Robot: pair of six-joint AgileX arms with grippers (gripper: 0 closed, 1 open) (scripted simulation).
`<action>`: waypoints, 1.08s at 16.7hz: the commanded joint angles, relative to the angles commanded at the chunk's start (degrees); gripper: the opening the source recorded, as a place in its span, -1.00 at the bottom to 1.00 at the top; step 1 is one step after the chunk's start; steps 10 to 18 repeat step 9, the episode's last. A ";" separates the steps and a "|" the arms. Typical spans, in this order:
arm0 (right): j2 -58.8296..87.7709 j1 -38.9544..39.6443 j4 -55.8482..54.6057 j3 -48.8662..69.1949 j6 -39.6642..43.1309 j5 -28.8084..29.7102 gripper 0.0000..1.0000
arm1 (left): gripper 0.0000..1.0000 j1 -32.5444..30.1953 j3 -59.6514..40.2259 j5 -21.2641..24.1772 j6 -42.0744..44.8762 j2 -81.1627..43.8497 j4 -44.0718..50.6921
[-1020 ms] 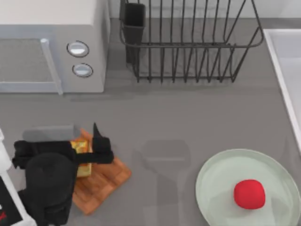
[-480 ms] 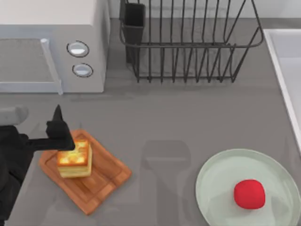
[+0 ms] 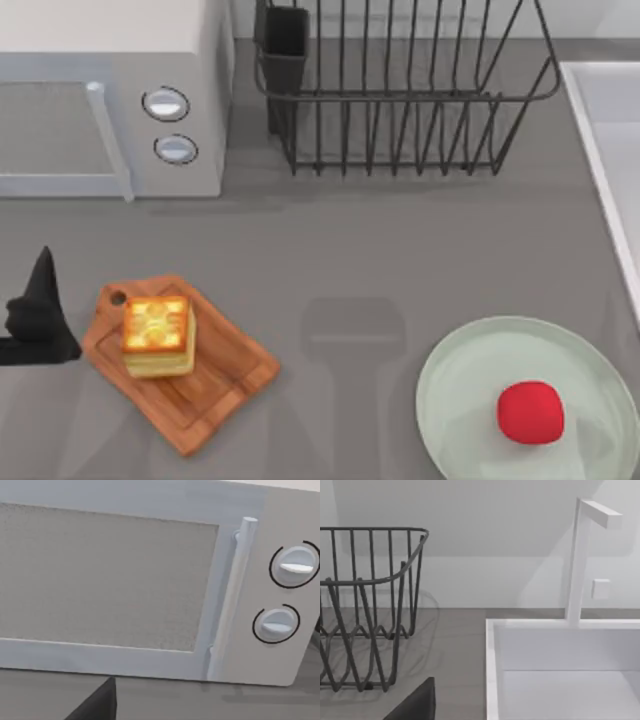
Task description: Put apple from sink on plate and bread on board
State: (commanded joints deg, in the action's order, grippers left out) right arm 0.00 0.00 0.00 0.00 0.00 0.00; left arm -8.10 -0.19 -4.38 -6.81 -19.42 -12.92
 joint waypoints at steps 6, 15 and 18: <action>0.00 0.00 0.00 0.00 0.00 0.00 1.00 | 1.00 7.40 0.20 4.21 6.17 18.06 11.96; 0.00 0.00 0.00 0.00 0.00 0.00 1.00 | 1.00 8.10 0.19 4.38 6.81 19.42 12.92; 0.00 0.00 0.00 0.00 0.00 0.00 1.00 | 1.00 8.10 0.19 4.38 6.81 19.42 12.92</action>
